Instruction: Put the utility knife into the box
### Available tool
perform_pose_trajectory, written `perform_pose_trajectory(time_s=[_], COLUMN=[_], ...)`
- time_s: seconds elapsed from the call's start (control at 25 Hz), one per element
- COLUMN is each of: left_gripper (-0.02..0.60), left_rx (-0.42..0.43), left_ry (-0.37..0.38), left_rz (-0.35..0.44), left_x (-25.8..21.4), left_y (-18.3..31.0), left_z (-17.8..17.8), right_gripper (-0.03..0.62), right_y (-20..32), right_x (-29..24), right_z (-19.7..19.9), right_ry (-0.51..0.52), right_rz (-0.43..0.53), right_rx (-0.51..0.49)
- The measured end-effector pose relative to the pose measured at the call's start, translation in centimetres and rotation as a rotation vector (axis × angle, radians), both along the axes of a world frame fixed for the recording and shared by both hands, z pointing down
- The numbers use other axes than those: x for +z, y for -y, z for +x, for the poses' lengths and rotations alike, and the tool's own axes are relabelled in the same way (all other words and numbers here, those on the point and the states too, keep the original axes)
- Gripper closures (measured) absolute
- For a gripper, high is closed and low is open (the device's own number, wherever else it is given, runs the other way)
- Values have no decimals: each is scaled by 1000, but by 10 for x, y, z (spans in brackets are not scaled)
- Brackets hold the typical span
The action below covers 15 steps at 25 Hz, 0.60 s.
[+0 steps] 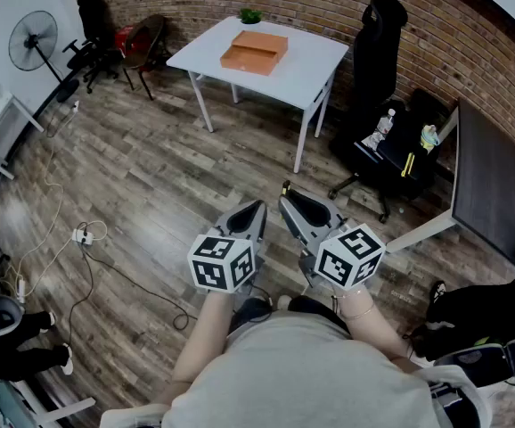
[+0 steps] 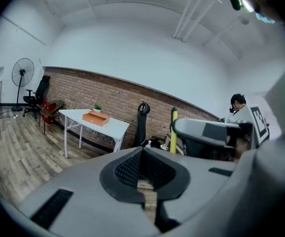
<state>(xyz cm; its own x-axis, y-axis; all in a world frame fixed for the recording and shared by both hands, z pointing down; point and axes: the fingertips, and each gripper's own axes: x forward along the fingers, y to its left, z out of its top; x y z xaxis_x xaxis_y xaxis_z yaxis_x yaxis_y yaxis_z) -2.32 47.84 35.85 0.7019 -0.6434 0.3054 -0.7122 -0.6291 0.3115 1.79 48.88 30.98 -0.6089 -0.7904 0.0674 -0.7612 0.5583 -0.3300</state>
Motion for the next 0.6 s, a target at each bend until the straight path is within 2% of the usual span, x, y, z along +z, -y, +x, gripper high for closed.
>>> perform_pose_trajectory(time_s=[0.48, 0.6], left_gripper=[575, 575], left_rx=[-34, -33], left_ry=[2, -22], left_rz=[-6, 1], left_x=[8, 8], left_y=[11, 8], left_z=[4, 8], right_gripper=[533, 531], right_y=[12, 9], right_x=[8, 10], right_z=[12, 17], right_ry=[26, 5], right_rz=[-20, 3], right_rx=[-7, -9])
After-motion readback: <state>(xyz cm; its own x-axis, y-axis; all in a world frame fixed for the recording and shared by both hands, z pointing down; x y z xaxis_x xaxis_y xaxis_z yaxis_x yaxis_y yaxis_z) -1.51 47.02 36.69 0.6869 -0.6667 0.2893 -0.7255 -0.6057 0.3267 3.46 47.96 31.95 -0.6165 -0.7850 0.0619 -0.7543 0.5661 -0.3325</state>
